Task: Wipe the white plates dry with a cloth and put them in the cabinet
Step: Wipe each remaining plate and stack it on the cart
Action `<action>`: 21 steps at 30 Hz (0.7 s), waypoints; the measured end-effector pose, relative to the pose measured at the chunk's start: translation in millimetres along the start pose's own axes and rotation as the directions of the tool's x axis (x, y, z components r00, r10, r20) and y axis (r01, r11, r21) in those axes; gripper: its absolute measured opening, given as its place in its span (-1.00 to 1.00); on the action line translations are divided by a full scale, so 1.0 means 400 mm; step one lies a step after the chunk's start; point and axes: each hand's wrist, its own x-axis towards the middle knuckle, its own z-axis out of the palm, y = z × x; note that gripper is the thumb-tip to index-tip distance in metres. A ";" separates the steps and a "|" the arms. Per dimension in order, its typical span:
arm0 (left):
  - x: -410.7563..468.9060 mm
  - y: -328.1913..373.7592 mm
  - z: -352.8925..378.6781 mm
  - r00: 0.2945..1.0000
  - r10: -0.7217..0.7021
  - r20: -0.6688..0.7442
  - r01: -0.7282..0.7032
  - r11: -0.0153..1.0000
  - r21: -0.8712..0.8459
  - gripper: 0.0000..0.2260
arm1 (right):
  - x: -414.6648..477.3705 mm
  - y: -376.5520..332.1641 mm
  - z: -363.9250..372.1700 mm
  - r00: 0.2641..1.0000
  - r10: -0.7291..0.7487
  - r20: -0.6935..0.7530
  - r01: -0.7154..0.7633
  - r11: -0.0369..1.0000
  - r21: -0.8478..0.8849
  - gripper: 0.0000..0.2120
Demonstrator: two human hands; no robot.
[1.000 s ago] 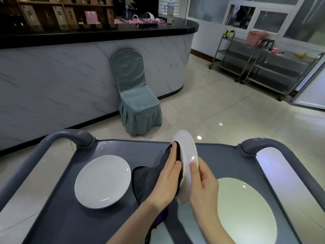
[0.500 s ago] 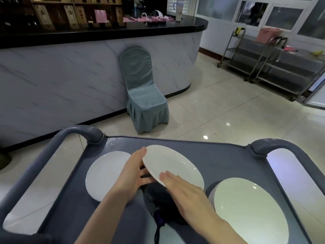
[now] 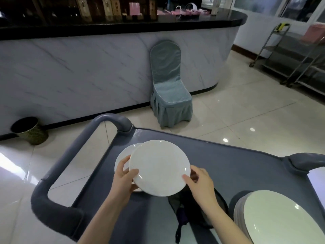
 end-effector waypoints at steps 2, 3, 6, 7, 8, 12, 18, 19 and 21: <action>0.011 -0.008 -0.022 0.999 0.007 -0.033 -0.006 0.999 0.034 -0.56 | 0.014 -0.009 0.042 0.998 0.056 -0.013 -0.055 0.995 0.085 -0.71; 0.018 -0.011 -0.032 0.999 0.022 -0.049 -0.019 0.997 0.073 -0.56 | 0.020 -0.012 0.061 0.997 0.079 -0.019 -0.076 0.990 0.119 -0.69; 0.051 -0.014 -0.073 0.988 0.114 -0.106 -0.083 0.961 0.265 -0.58 | 0.038 -0.030 0.112 0.993 0.110 -0.031 -0.103 0.981 0.165 -0.67; 0.066 -0.016 -0.089 0.983 0.138 -0.118 -0.092 0.939 0.332 -0.58 | 0.044 -0.035 0.128 0.993 0.109 -0.036 -0.102 0.981 0.163 -0.68; 0.080 -0.017 -0.105 0.980 0.154 -0.127 -0.092 0.914 0.395 -0.57 | 0.049 -0.039 0.141 0.994 0.104 -0.042 -0.096 0.983 0.158 -0.68; 0.128 -0.020 -0.147 0.977 0.161 -0.141 -0.062 0.844 0.533 -0.53 | 0.072 -0.052 0.194 0.994 0.090 -0.061 -0.080 0.985 0.156 -0.62; 0.174 -0.022 -0.177 0.964 0.212 -0.162 -0.063 0.772 0.633 -0.53 | 0.097 -0.033 0.263 0.990 0.116 -0.075 -0.106 0.987 0.122 -0.65; 0.177 -0.025 -0.181 0.963 0.210 -0.166 -0.055 0.761 0.646 -0.53 | 0.099 -0.026 0.273 0.990 0.123 -0.076 -0.113 0.987 0.115 -0.66; 0.181 -0.030 -0.190 0.966 0.199 -0.164 -0.041 0.747 0.664 -0.54 | 0.101 -0.017 0.287 0.988 0.135 -0.079 -0.126 0.986 0.105 -0.65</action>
